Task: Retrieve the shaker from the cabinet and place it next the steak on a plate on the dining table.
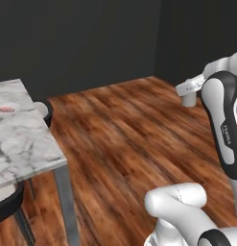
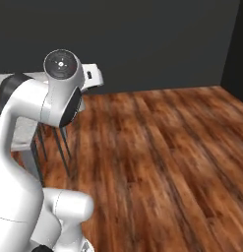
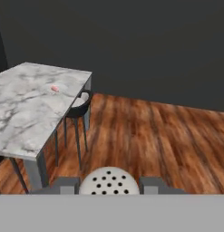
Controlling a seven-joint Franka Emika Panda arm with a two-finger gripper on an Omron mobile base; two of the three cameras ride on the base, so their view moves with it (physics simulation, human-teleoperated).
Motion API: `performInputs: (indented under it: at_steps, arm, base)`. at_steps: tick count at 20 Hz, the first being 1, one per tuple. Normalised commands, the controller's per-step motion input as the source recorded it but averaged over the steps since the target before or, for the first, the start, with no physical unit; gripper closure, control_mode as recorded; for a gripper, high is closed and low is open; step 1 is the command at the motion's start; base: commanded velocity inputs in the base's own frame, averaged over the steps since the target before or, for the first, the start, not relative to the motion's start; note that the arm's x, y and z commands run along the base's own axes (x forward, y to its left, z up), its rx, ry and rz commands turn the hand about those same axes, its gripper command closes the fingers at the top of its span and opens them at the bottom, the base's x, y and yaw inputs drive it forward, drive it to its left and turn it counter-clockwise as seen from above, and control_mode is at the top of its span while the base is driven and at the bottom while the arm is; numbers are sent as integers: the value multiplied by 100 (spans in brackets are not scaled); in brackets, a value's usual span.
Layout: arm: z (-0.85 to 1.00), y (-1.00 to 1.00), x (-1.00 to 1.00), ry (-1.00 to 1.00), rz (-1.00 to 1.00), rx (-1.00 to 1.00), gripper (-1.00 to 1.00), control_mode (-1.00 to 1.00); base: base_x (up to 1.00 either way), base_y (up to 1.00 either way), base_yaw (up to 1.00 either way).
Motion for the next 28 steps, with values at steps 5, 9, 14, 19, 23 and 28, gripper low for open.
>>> performInputs:
  at_steps: [5,9,14,19,23,28]
  arm:
    - [0,0,0,0,0,0,100,100]
    - [0,0,0,0,0,0,100,100]
    - [0,0,0,0,0,0,100,100]
    - [0,0,0,0,0,0,100,100]
    - [0,0,0,0,0,0,100,100]
    - [0,0,0,0,0,0,100,100]
  base:
    - [100,0,21]
    - [100,0,28]
    - [100,0,35]
    - [100,0,43]
    - [97,-5,45]
    - [93,-7,44]
